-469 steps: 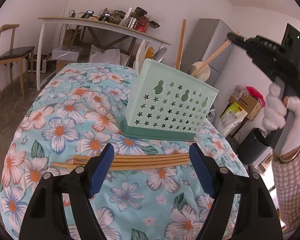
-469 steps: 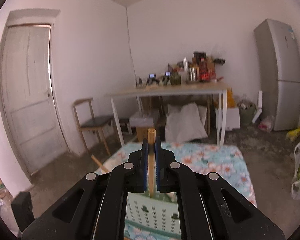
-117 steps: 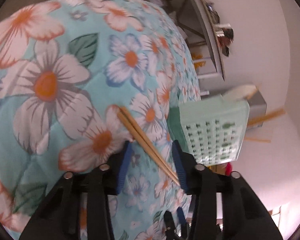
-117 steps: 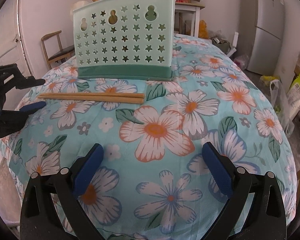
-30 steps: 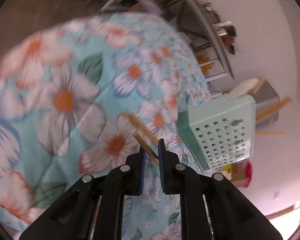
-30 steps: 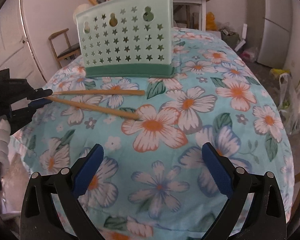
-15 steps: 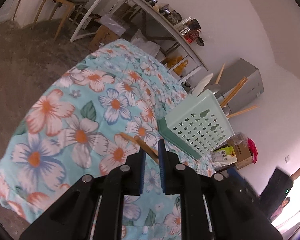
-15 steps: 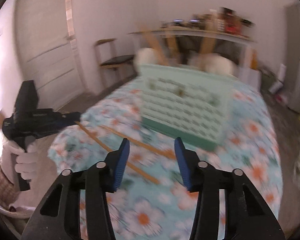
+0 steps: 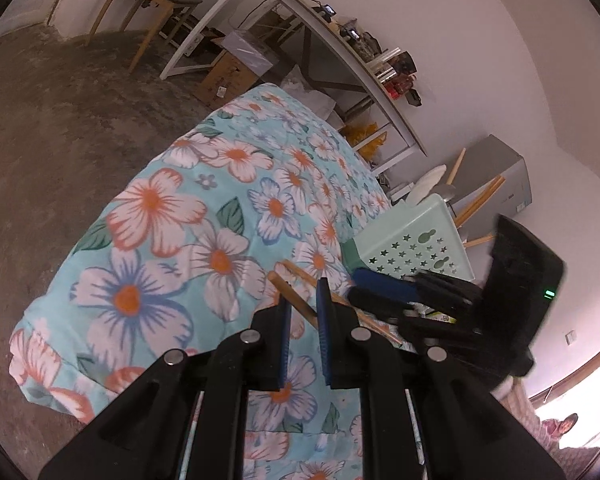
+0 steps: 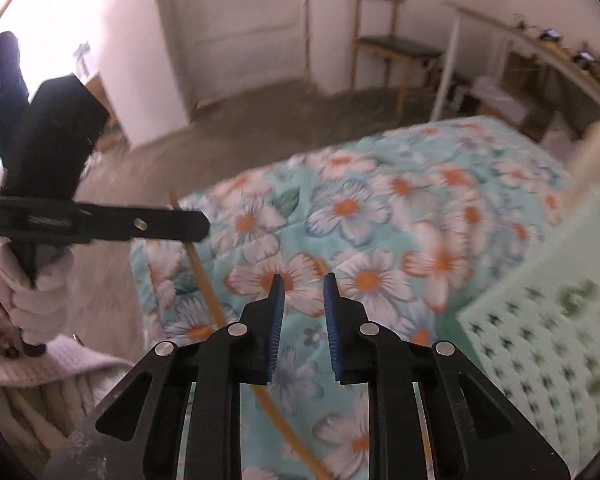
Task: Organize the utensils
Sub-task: 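Grasp the last chopstick with the right gripper while the left gripper holds its chopstick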
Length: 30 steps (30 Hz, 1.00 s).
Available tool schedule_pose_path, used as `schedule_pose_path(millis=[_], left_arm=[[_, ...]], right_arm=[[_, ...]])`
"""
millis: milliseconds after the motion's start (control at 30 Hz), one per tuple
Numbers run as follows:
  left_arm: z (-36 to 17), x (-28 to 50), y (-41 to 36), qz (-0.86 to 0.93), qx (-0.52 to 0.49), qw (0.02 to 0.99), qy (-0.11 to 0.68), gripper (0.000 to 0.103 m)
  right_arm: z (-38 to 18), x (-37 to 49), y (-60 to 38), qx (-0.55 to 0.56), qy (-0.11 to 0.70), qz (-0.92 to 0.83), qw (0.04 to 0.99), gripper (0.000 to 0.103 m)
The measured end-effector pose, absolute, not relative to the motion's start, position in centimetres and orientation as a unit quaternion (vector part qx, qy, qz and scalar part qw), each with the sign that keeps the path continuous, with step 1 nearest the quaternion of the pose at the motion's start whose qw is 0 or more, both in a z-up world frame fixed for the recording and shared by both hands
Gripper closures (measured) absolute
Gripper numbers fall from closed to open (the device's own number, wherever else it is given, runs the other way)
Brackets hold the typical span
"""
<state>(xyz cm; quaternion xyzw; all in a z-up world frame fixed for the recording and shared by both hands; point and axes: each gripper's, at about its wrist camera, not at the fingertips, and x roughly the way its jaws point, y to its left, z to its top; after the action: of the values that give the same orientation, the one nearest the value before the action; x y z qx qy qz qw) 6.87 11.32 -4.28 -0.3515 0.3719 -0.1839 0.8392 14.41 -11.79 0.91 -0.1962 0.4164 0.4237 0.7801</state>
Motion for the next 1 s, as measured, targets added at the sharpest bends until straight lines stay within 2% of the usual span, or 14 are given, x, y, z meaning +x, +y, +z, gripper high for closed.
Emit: schedule_pose_path(millis=[333, 633, 700, 1000], left_arm=[[-4.7, 6.8, 11.8, -0.179, -0.357, 0.837, 0.374, 0.092], [-4.3, 6.9, 11.6, -0.176, -0.348, 0.844, 0.369, 0.092], [-3.9, 6.8, 11.3, -0.175, -0.343, 0.847, 0.365, 0.092], [-0.7, 6.3, 10.2, -0.18, -0.306, 0.874, 0.331, 0.093]], right_arm=[[-2.5, 16.6, -8.8, -0.256, 0.443, 0.421, 0.749, 0.085], [-3.0, 16.0, -9.1, -0.258, 0.434, 0.406, 0.762, 0.096], [-2.6, 15.8, -9.6, -0.254, 0.426, 0.401, 0.771, 0.099], [3.9, 13.9, -15.2, -0.168, 0.35, 0.36, 0.849, 0.1]])
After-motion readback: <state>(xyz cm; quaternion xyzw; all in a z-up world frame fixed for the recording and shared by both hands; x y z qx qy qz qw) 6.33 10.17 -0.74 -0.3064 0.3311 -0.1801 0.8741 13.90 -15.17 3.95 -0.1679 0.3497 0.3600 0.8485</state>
